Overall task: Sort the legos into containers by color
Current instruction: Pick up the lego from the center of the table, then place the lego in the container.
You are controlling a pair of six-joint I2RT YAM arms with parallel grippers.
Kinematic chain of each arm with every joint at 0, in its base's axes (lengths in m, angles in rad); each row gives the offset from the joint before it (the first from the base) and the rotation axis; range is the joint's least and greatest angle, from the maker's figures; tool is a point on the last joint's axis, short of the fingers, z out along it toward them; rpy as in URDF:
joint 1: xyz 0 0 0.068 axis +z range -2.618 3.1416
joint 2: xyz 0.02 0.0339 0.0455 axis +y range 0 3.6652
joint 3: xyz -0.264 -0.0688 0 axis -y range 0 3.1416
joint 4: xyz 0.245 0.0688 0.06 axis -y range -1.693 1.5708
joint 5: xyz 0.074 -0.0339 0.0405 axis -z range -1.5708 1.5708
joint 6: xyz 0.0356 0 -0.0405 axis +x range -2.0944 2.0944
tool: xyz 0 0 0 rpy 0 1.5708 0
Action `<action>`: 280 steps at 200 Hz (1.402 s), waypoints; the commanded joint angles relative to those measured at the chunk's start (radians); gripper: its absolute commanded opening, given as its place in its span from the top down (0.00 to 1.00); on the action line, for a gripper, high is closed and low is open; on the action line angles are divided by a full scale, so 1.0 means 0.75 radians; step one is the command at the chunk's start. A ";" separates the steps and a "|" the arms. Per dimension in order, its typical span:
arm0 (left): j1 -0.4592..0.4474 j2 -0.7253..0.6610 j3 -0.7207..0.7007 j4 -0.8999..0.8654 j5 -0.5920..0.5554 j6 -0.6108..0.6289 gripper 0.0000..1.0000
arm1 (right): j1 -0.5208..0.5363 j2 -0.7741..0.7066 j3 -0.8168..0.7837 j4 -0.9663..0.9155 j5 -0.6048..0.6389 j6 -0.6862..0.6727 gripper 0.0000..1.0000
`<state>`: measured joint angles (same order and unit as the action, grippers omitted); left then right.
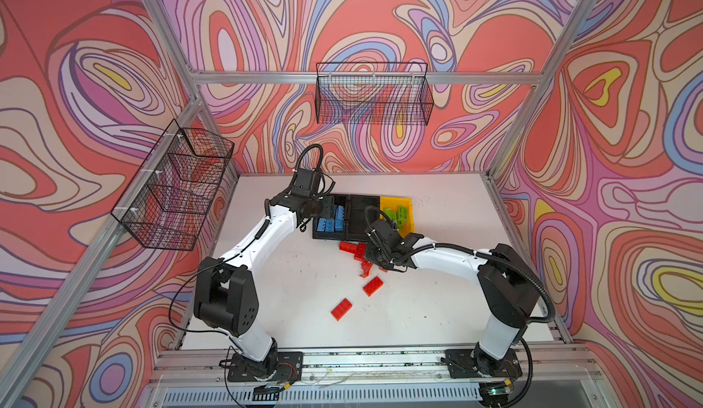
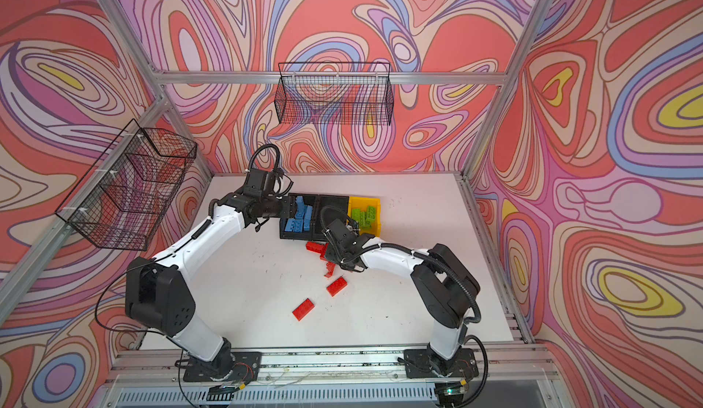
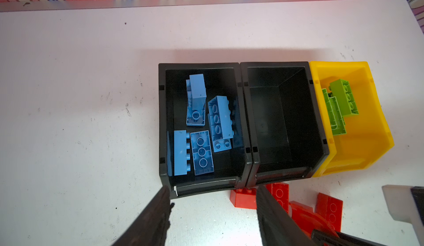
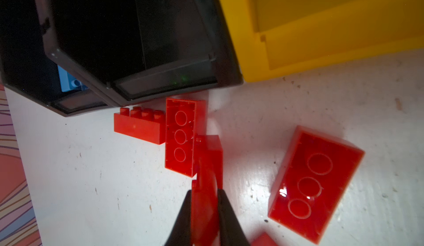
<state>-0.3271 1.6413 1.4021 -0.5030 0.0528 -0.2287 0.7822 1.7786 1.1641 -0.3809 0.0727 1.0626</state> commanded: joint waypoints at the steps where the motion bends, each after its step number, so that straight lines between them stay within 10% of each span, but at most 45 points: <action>1: 0.007 -0.037 -0.010 -0.004 0.014 0.000 0.38 | 0.008 -0.070 0.032 -0.071 0.044 -0.014 0.89; 109: 0.005 -0.086 -0.038 0.003 0.051 -0.066 0.38 | -0.172 0.070 0.435 -0.119 0.093 -0.370 0.89; 280: -0.077 -0.382 -0.643 0.099 0.169 -0.398 0.36 | -0.284 0.588 0.887 -0.068 -0.064 -0.611 0.82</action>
<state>-0.3714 1.3773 0.9310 -0.4511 0.1768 -0.4957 0.5747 2.1796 1.8050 -0.4412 0.0345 0.6136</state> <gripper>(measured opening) 0.644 0.170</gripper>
